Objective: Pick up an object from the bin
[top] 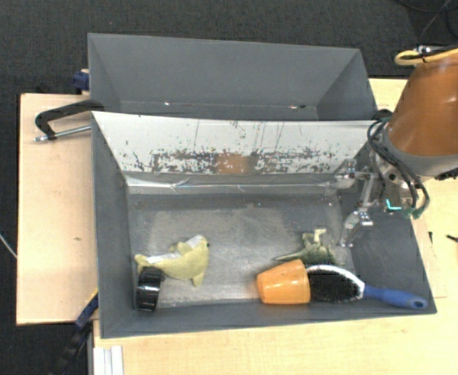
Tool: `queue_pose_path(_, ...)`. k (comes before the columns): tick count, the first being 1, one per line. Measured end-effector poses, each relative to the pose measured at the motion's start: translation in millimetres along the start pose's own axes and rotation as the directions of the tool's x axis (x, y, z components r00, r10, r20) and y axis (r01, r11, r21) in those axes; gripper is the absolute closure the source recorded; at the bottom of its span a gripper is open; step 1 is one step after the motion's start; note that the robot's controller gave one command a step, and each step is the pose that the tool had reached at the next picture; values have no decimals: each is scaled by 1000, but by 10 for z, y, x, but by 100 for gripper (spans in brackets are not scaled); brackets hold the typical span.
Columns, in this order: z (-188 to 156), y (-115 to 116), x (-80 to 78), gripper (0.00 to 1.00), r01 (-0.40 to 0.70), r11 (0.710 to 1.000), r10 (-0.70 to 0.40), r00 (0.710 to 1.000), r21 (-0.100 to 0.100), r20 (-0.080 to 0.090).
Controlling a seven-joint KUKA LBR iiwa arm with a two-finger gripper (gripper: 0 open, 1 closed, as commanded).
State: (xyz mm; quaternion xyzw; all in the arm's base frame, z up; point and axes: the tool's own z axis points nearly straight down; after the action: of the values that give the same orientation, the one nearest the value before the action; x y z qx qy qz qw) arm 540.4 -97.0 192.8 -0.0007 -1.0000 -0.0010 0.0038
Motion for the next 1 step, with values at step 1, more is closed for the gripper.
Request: queue_pose_path(1,1196,299,189,0,183,983,-183,983,3,27)
